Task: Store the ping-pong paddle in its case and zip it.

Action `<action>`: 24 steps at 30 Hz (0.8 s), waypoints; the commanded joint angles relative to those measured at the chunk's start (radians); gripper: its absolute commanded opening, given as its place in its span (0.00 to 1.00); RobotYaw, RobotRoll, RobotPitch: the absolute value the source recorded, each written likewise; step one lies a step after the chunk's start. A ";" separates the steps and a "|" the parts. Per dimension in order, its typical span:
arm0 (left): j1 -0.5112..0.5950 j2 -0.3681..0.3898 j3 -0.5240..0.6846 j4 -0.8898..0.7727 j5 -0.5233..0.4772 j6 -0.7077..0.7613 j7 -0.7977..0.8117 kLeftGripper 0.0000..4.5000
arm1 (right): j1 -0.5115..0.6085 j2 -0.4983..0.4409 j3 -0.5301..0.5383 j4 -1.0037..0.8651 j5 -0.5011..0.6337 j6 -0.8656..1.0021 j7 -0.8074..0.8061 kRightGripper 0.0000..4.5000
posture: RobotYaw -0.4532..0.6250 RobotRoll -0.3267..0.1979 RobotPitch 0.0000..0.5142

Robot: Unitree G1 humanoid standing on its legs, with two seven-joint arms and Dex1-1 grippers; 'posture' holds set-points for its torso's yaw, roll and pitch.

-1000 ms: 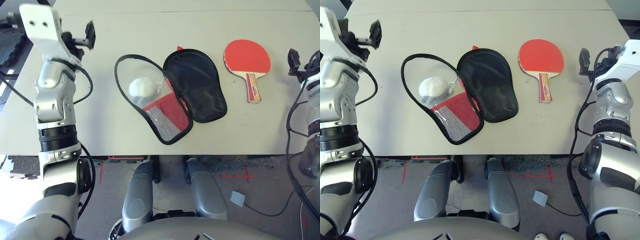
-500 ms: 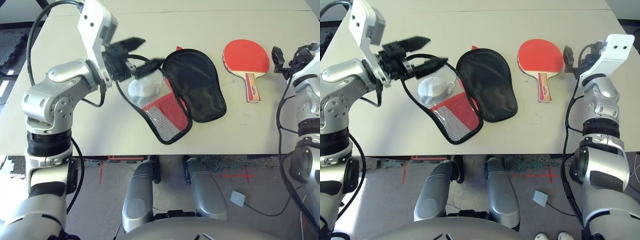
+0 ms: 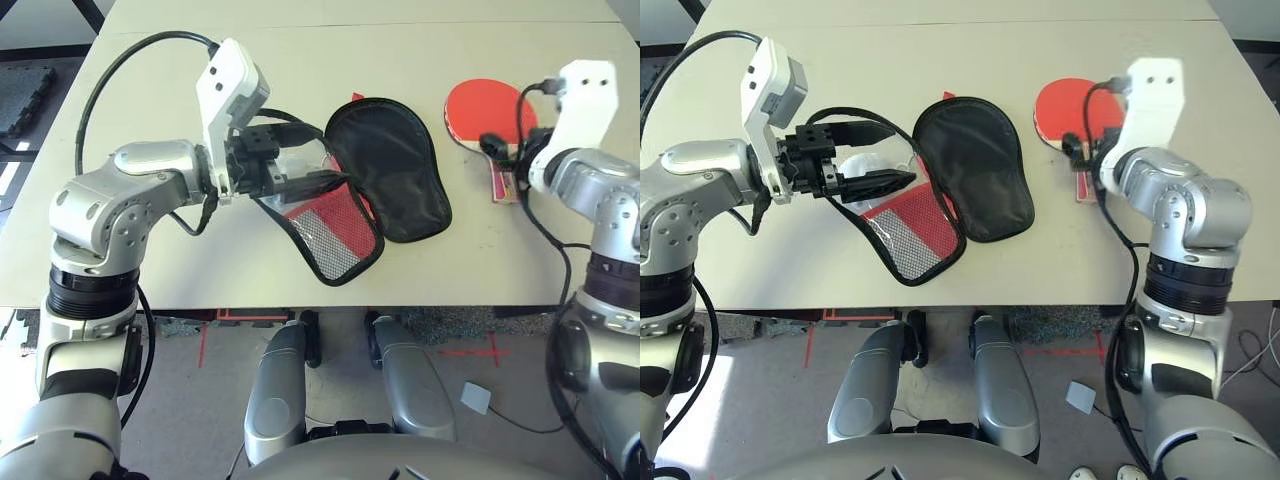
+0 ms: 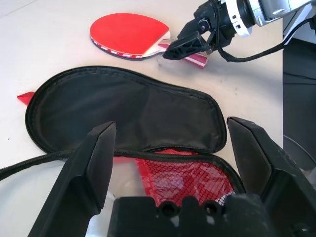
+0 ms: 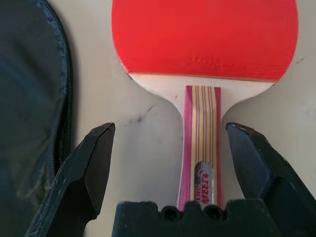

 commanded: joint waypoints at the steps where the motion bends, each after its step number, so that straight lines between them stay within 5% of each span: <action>1: 0.006 -0.001 -0.024 -0.010 0.001 0.002 -0.011 1.00 | -0.038 0.009 -0.020 -0.003 -0.050 0.074 -0.022 0.99 | 0.32 0.62 0.61; 17: 0.015 -0.018 -0.041 -0.049 -0.001 0.009 0.004 1.00 | -0.036 0.002 0.035 0.221 -0.136 -0.074 0.041 0.99 | 0.35 0.62 0.61; 20: 0.010 -0.026 -0.042 -0.060 -0.008 0.019 0.013 1.00 | -0.043 0.006 0.037 0.269 -0.135 -0.096 0.057 0.86 | 0.36 0.62 0.61; 24: 0.011 -0.028 -0.042 -0.066 -0.011 0.024 0.018 1.00 | -0.025 -0.003 0.074 0.262 -0.138 -0.100 0.079 0.54 | 0.36 0.62 0.61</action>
